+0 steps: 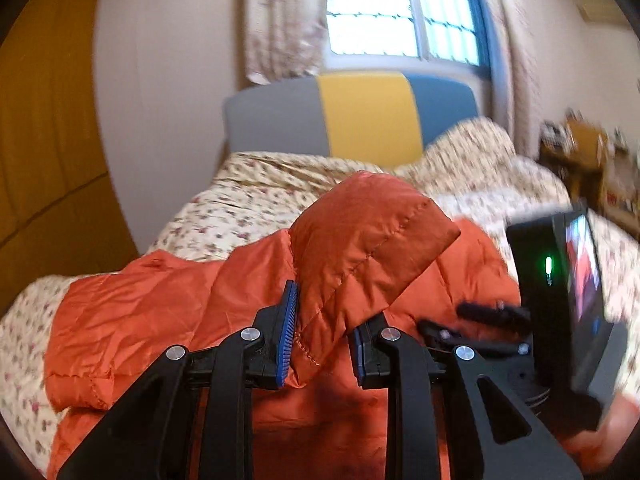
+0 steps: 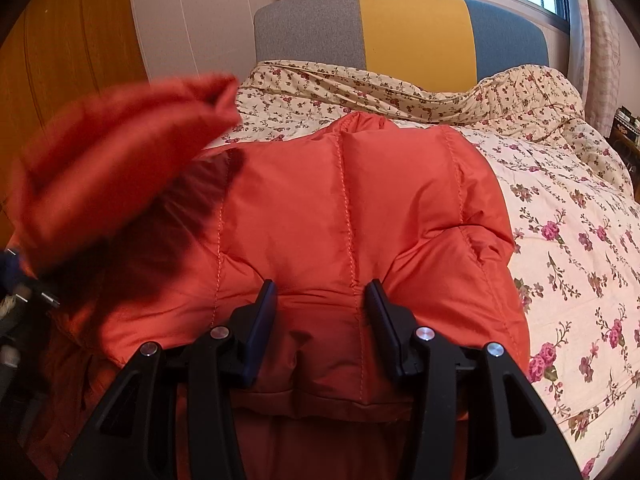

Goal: Fold large clothes
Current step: 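Fold the held sleeve across the jacket toward the right gripper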

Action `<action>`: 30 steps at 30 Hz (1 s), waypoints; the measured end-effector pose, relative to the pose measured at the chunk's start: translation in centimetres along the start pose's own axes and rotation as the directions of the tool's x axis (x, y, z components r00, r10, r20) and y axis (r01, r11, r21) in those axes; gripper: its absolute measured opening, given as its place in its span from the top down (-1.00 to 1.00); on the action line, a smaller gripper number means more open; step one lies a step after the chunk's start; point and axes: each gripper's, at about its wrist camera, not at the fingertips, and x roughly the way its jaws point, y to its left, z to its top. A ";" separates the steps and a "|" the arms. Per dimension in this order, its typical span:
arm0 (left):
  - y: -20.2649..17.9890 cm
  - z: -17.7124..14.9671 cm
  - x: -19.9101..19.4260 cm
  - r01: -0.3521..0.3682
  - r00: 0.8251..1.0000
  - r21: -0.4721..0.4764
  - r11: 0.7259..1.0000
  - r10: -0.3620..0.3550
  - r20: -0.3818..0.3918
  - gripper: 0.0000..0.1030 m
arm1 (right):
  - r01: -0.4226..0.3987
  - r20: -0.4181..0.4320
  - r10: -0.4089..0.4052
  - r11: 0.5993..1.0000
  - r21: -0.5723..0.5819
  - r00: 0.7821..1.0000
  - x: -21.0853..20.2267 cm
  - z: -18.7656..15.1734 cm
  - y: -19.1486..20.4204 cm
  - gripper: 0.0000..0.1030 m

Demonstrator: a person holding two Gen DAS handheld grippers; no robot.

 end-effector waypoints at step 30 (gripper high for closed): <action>20.0 -4.0 2.6 -0.250 0.956 -0.351 0.902 0.173 -0.235 -0.53 | 0.034 0.005 -0.034 0.999 -0.015 0.999 -0.5 -0.5 0.9 0.04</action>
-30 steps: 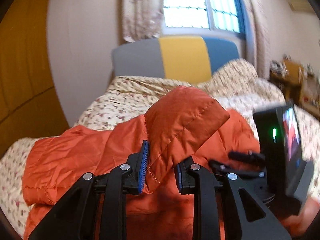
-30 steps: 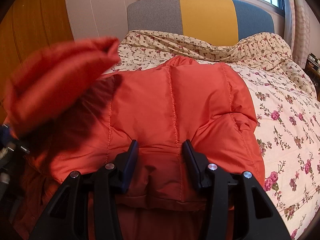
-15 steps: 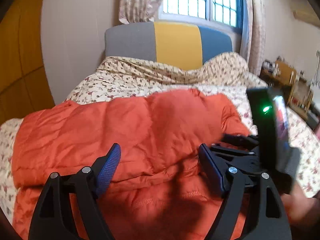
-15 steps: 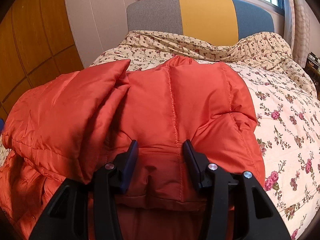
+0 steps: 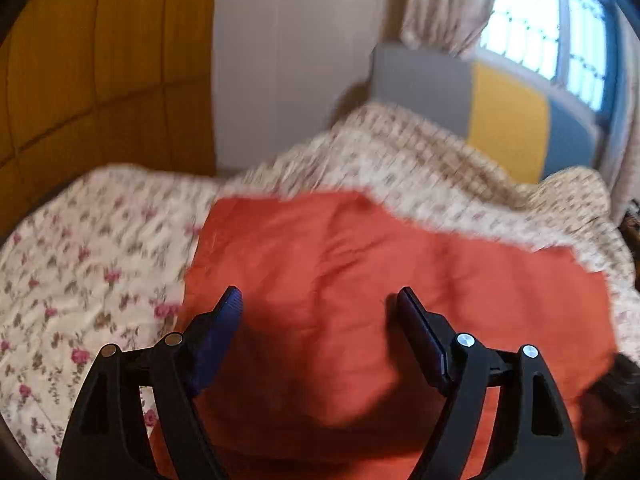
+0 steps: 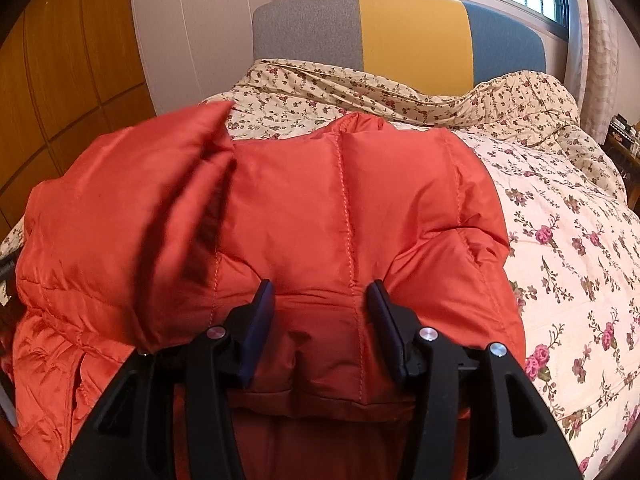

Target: Fold large clothes

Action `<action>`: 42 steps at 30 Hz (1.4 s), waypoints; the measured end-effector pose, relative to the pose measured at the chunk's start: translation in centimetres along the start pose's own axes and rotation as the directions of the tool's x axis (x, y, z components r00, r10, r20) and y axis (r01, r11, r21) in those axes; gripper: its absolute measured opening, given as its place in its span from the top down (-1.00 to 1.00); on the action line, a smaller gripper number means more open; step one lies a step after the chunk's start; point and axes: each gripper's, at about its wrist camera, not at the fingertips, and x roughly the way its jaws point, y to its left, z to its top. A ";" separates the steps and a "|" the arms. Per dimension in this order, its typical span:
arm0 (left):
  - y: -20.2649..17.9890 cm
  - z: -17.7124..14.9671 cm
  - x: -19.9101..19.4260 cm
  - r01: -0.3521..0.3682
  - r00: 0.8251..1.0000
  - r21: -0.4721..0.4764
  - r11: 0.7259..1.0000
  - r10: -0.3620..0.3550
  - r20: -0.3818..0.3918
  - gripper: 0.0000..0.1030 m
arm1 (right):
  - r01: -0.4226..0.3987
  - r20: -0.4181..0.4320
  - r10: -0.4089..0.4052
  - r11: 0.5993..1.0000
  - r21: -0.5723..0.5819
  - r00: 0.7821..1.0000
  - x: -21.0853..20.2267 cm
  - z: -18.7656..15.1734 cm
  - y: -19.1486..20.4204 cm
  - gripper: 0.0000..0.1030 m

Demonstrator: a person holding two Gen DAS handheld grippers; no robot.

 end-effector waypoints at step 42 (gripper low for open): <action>-7.6 -2.0 4.4 0.059 0.992 0.195 0.979 -0.036 -0.118 -0.83 | 0.024 -0.019 -0.026 0.995 -0.098 0.999 2.5 1.3 8.6 -0.12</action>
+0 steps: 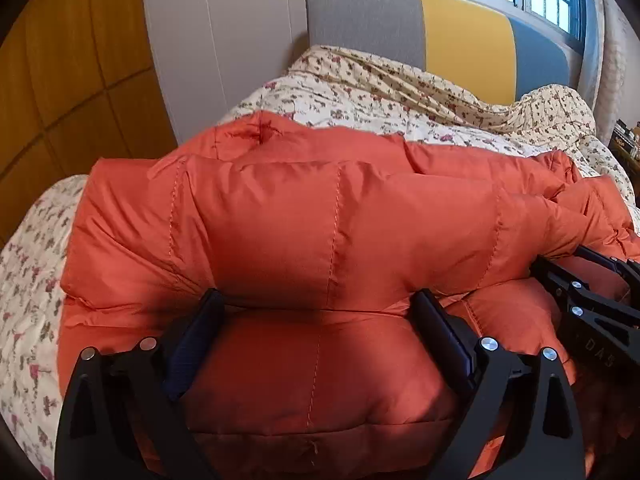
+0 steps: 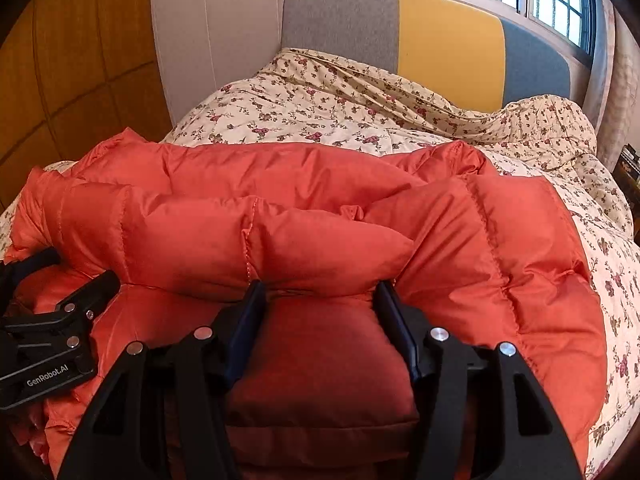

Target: Fold large clothes

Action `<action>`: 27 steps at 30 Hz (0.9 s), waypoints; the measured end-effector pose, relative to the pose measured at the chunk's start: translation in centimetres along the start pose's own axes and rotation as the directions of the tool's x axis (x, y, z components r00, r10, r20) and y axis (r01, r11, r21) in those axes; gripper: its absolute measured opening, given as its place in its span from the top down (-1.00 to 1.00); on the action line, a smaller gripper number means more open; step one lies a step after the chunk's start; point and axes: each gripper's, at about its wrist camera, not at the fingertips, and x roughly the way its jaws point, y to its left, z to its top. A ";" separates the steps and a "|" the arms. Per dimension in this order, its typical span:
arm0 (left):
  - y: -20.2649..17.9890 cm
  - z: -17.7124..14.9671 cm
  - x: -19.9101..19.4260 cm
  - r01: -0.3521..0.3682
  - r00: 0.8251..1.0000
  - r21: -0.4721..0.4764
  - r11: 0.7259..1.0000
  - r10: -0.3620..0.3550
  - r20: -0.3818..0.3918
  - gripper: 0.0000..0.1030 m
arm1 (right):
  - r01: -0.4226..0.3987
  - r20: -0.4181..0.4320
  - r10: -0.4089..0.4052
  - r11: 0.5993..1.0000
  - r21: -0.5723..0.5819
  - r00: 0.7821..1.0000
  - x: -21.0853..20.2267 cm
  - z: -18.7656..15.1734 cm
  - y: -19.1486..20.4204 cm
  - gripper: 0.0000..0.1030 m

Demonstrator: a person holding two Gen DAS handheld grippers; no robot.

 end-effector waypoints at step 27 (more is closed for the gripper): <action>1.3 -7.2 -9.3 0.067 0.998 -0.067 0.996 -0.068 -0.007 -0.94 | 0.030 -0.079 -0.032 0.999 -0.027 0.996 -12.3 -5.4 -2.3 -0.53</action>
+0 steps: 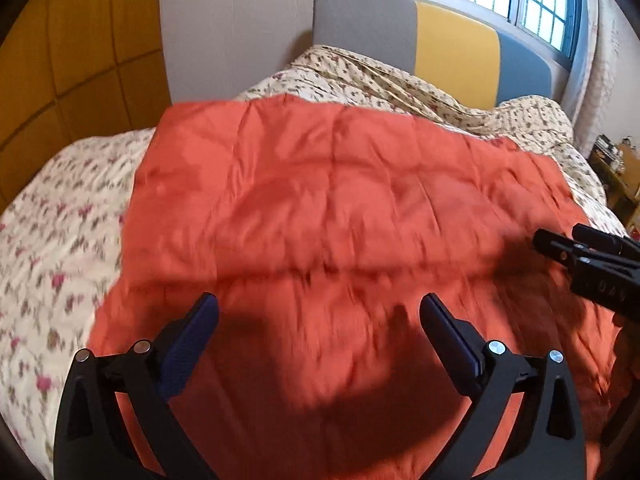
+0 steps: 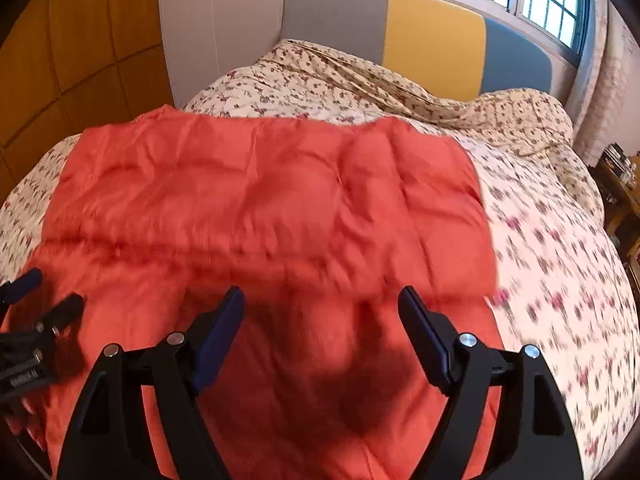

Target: Fold large clothes

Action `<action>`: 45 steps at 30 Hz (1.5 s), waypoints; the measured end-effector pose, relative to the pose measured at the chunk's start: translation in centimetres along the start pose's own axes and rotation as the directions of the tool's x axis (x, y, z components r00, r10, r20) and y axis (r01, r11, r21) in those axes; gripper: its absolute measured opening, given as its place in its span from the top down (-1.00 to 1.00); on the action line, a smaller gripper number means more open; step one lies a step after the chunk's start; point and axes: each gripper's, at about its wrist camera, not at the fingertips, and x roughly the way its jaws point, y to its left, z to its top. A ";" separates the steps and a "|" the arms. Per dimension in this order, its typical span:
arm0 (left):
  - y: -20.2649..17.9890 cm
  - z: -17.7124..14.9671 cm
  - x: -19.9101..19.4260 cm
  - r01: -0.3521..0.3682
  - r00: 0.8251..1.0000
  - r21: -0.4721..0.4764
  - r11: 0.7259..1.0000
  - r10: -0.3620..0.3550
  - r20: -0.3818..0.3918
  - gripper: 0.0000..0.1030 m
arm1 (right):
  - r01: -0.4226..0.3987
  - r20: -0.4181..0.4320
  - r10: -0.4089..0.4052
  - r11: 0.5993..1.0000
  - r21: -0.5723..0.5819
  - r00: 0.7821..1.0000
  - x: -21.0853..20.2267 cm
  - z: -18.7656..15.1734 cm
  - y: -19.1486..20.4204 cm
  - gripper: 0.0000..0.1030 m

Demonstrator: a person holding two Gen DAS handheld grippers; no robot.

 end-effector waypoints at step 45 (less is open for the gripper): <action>9.9 -16.0 -11.4 -0.004 1.000 -0.147 0.989 0.001 -0.025 -0.58 | -0.065 -0.210 0.116 0.969 0.237 0.971 -10.8 -17.7 -11.3 0.45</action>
